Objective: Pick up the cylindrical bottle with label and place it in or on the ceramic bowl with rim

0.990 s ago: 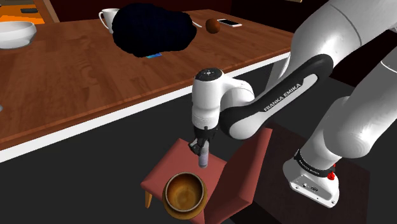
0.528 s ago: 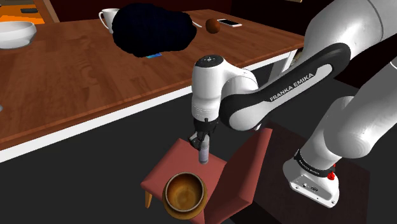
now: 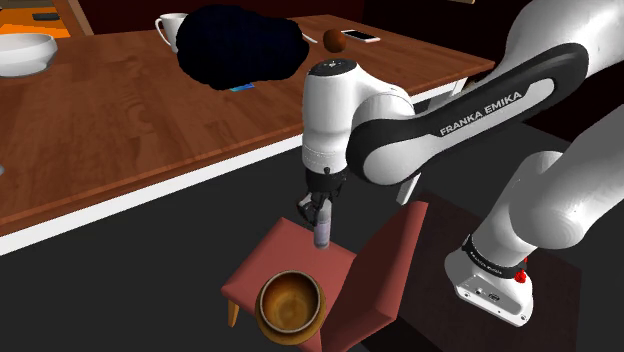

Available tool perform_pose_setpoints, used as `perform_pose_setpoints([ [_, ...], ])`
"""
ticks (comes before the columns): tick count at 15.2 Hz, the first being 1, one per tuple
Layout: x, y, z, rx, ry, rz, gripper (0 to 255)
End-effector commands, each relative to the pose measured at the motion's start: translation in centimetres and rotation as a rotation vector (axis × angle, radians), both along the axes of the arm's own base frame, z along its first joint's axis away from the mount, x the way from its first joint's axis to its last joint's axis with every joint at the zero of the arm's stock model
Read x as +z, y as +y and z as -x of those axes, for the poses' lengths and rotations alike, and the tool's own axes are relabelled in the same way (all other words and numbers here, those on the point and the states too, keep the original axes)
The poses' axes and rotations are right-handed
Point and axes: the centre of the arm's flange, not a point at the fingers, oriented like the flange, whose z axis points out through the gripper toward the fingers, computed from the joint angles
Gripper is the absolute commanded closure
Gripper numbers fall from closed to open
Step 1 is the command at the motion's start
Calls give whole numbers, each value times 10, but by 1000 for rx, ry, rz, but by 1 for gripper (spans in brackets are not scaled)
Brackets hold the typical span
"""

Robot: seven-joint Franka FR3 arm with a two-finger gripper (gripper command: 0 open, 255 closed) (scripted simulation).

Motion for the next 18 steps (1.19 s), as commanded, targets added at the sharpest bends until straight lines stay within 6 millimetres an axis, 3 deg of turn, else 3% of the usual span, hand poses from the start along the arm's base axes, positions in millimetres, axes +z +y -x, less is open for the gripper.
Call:
perform_pose_setpoints([
  [1,11,1,0,0,0,0,255],
  [10,55,1,0,0,0,0,255],
  [18,79,92,47,0,0,0,255],
])
